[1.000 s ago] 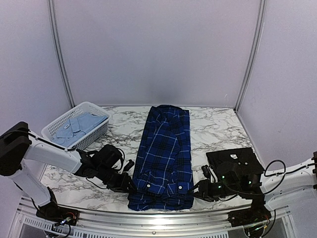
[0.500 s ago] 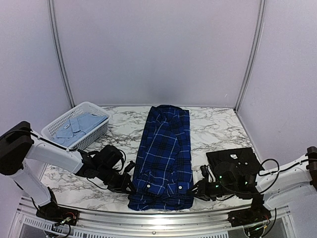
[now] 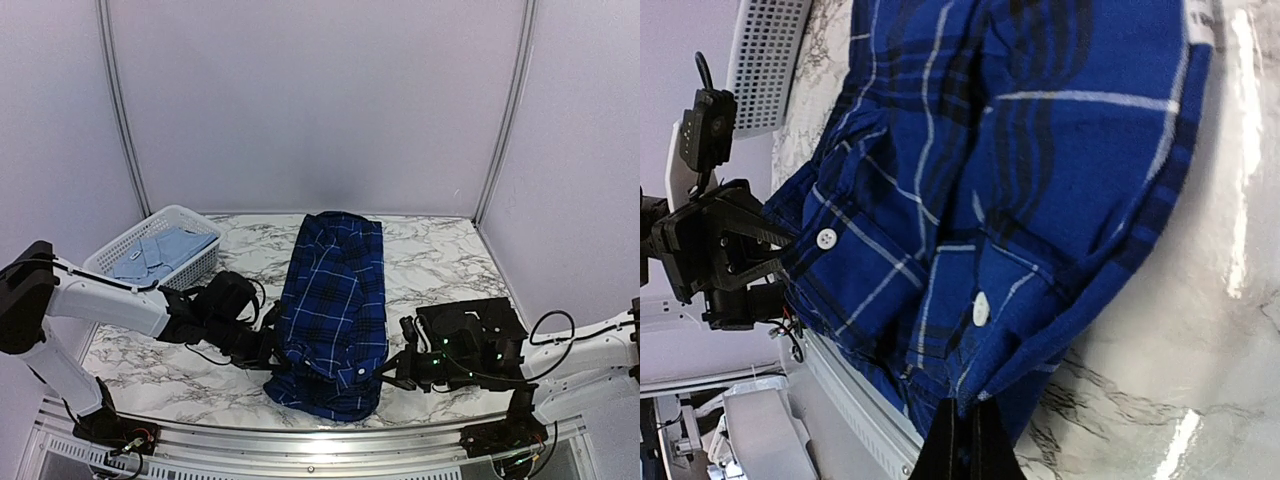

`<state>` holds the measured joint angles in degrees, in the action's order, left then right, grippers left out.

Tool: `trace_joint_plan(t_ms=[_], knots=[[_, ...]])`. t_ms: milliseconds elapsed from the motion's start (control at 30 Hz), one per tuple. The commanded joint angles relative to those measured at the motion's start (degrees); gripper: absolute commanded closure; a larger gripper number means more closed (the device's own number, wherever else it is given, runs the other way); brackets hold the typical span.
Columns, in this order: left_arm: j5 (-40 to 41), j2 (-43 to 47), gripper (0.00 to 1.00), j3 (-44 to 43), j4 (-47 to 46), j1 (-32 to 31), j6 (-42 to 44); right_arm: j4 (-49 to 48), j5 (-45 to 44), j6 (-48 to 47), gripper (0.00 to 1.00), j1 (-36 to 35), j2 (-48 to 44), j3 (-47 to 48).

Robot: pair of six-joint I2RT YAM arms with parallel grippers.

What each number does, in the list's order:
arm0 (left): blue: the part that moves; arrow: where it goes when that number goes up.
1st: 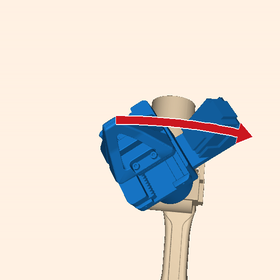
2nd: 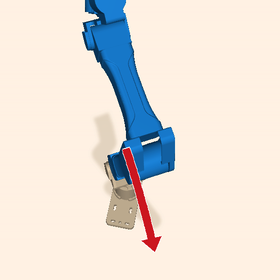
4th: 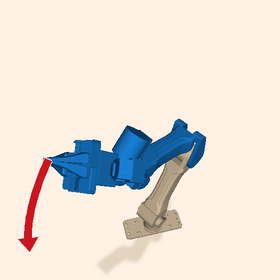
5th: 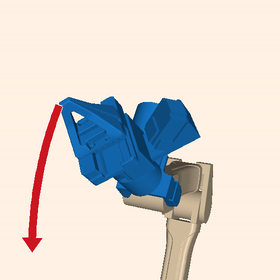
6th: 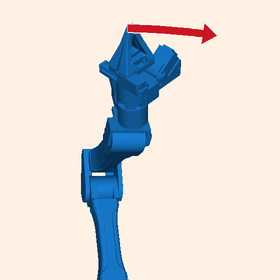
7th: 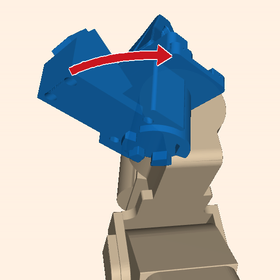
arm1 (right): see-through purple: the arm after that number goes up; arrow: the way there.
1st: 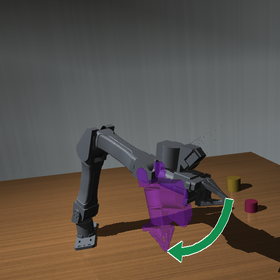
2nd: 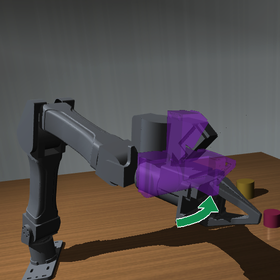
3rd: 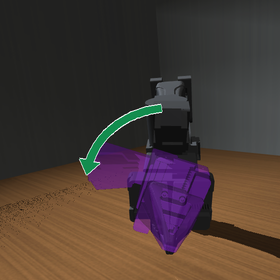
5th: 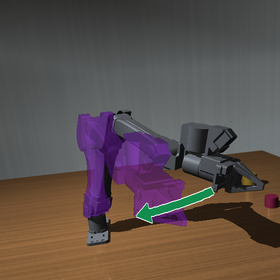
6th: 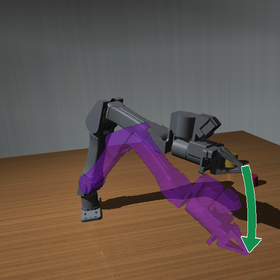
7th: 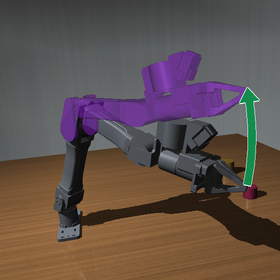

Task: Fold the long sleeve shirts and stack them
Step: Pick up the rectangle-folded shirt from the center of the board, then fold the rectangle-folded shirt at the center of the board.

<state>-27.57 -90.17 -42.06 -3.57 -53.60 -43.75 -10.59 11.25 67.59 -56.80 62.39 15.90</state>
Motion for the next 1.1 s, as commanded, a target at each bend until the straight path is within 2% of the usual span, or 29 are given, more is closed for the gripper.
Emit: trace_joint_plan(t_ms=[0,167,267,567,733,833,1067], knots=[[1.5,2.0,1.0,-5.2,2.5,0.9,0.5,4.3,-0.3,-4.0,1.0,1.8,-1.5,6.0],[1.1,1.2,1.0,-9.8,3.4,4.1,0.8,3.0,1.3,-5.6,1.0,6.3,-2.0,8.7],[-0.6,-1.4,1.0,-13.8,3.5,6.5,1.3,1.4,3.7,-8.0,1.0,11.3,1.4,11.2],[-0.7,-15.6,1.0,-28.2,3.5,14.3,1.1,-8.8,9.4,-14.4,1.0,24.2,19.2,20.5],[2.3,-23.2,1.0,-34.7,3.5,17.9,0.2,-13.3,10.6,-15.9,1.0,27.7,32.1,26.7],[3.1,-25.7,1.0,-37.0,3.5,18.9,-0.3,-17.1,11.7,-13.9,1.0,29.1,36.3,27.6],[4.5,-25.6,1.0,-37.0,3.2,19.6,-1.1,-15.6,6.9,-12.3,1.0,29.3,33.2,27.3]])
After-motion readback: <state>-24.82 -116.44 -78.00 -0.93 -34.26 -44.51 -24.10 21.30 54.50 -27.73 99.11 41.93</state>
